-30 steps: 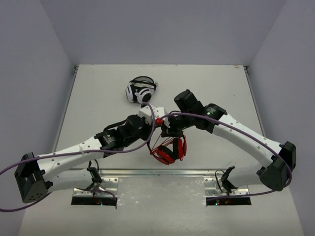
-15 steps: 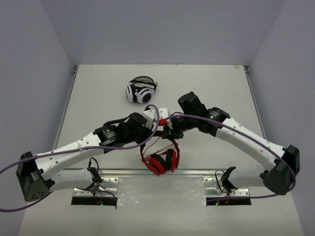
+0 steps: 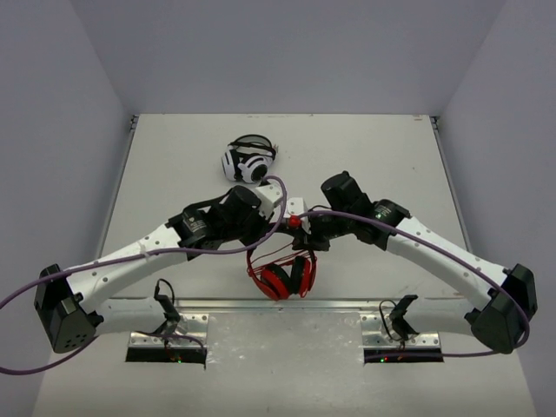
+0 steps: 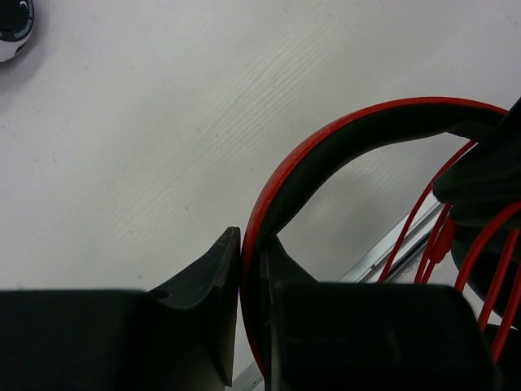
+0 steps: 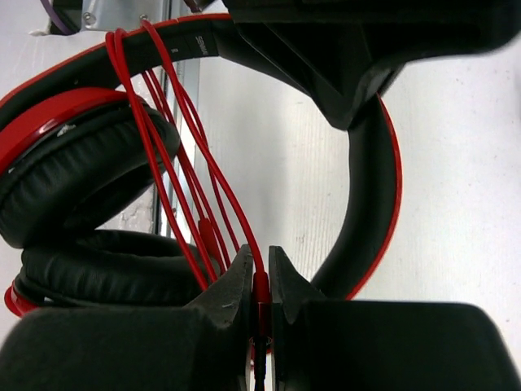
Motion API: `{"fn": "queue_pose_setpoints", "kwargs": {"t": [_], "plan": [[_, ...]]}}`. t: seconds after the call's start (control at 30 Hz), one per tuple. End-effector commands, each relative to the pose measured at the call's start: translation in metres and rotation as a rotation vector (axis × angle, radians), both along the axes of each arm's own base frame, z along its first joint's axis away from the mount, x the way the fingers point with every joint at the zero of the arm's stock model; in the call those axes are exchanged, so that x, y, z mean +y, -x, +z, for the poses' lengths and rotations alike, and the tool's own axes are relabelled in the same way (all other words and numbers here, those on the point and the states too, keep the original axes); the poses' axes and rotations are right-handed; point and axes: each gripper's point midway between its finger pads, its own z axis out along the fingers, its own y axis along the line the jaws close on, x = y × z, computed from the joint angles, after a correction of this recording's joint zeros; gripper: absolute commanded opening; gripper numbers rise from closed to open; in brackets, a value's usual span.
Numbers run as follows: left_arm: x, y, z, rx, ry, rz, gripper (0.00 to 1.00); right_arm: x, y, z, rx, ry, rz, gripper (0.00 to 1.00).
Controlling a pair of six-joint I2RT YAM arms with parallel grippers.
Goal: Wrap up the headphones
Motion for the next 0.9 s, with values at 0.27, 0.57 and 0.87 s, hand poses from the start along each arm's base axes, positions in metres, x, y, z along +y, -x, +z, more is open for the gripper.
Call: {"fn": "queue_pose_setpoints", "kwargs": {"t": [0.27,0.57,0.87], "plan": [[0.010,-0.014,-0.011,-0.056,-0.042,-0.005,0.00,-0.032,-0.028,0.012,-0.053,-0.022,-0.179,0.01],[0.004,-0.015,0.000,-0.043,-0.018,-0.009,0.00,-0.041,-0.018,-0.008,0.076,0.012,-0.199,0.03],[0.009,-0.021,-0.010,0.020,-0.088,0.069,0.00,-0.038,-0.005,-0.018,0.216,0.053,-0.171,0.10]]}}
